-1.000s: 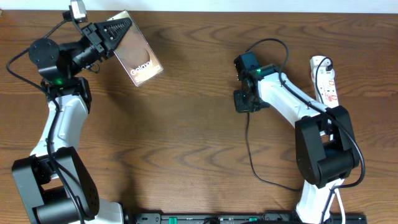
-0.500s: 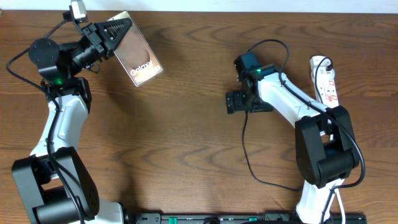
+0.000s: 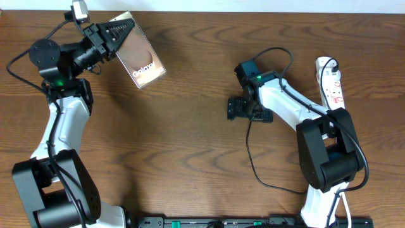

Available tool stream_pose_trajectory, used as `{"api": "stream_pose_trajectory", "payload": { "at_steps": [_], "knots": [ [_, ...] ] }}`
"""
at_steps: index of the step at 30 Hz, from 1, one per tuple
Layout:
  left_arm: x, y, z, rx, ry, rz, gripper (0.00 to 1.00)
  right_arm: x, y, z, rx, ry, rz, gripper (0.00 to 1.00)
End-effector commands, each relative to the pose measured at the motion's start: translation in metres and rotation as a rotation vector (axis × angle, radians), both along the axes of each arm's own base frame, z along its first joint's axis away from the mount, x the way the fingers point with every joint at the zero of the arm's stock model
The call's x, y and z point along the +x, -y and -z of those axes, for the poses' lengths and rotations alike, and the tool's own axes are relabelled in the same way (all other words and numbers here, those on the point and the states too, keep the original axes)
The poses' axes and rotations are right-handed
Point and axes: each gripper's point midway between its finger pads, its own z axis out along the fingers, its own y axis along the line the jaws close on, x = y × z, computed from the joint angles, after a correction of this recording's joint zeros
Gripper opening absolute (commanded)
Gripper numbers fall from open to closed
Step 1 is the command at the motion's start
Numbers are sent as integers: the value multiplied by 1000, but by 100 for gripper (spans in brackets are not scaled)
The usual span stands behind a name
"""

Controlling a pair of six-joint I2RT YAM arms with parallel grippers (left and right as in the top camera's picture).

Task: Plug charger to phone and switch on socket

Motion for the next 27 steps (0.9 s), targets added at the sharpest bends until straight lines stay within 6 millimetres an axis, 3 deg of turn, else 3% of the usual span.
{"api": "stream_pose_trajectory", "payload": {
  "at_steps": [1, 7, 20, 27],
  "knots": [
    [-6, 3, -16, 18, 48, 16, 8, 0, -1, 8, 5, 0, 27, 84],
    [-6, 3, -16, 18, 48, 17, 7, 5, -3, 8, 14, 23, 27, 61],
    [-6, 3, -16, 18, 48, 17, 7, -8, 2, 19, 0, -11, 27, 51],
    [-6, 3, -16, 18, 48, 17, 7, -12, 4, 24, -1, -14, 28, 35]
  ]
}}
